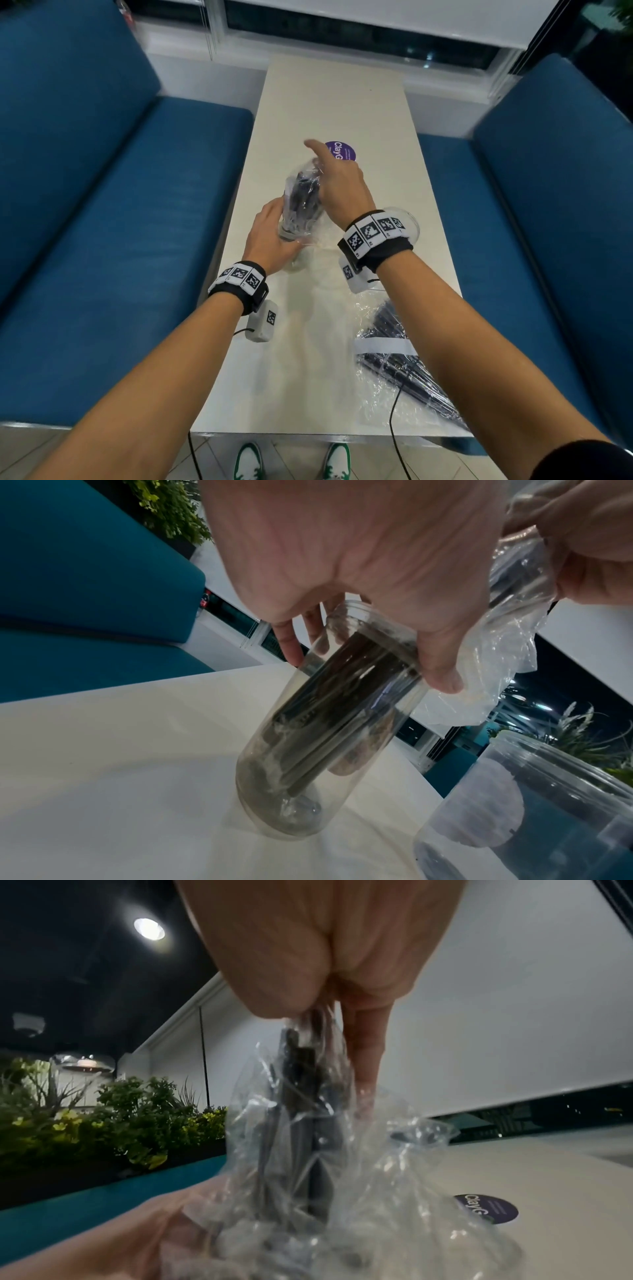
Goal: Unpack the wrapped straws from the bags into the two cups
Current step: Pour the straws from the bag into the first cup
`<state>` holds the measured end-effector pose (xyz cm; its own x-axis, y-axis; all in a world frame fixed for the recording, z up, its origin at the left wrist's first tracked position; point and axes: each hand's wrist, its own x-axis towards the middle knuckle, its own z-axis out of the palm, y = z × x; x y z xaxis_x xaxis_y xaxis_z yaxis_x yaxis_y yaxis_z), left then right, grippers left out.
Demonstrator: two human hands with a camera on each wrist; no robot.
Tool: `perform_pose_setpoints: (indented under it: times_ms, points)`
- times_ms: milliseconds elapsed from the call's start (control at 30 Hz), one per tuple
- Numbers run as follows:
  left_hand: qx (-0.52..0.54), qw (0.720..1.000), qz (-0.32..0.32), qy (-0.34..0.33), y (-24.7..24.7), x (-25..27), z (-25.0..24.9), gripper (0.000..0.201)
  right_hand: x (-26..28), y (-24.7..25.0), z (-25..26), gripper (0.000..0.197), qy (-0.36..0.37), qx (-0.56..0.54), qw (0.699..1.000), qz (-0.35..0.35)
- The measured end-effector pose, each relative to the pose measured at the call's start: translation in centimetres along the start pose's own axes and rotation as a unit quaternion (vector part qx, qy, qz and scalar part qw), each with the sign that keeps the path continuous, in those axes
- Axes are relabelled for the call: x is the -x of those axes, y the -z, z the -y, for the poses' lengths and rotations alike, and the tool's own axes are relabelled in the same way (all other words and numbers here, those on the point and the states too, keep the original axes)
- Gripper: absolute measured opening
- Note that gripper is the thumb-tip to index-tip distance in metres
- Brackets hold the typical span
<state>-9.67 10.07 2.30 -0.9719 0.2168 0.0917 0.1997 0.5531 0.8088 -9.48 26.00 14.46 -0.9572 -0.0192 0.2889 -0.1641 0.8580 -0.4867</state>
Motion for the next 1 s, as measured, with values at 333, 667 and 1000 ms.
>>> perform_pose_setpoints:
  times_ms: [333,667,1000]
  points:
    - [-0.006,1.000,0.011,0.009,0.4,-0.5,0.3,0.083,1.0,1.2,-0.1,0.041,-0.010,-0.084,0.994,0.066]
    - [-0.044,0.998,0.028,0.027,0.1,-1.0,-0.1,0.088,1.5,-1.9,-0.7,0.023,0.022,-0.032,0.999,0.004]
    - [-0.027,0.999,0.024,0.031,0.2,-0.6,-0.1,0.083,1.4,-0.1,-0.4,0.011,-0.037,-0.064,0.995,0.067]
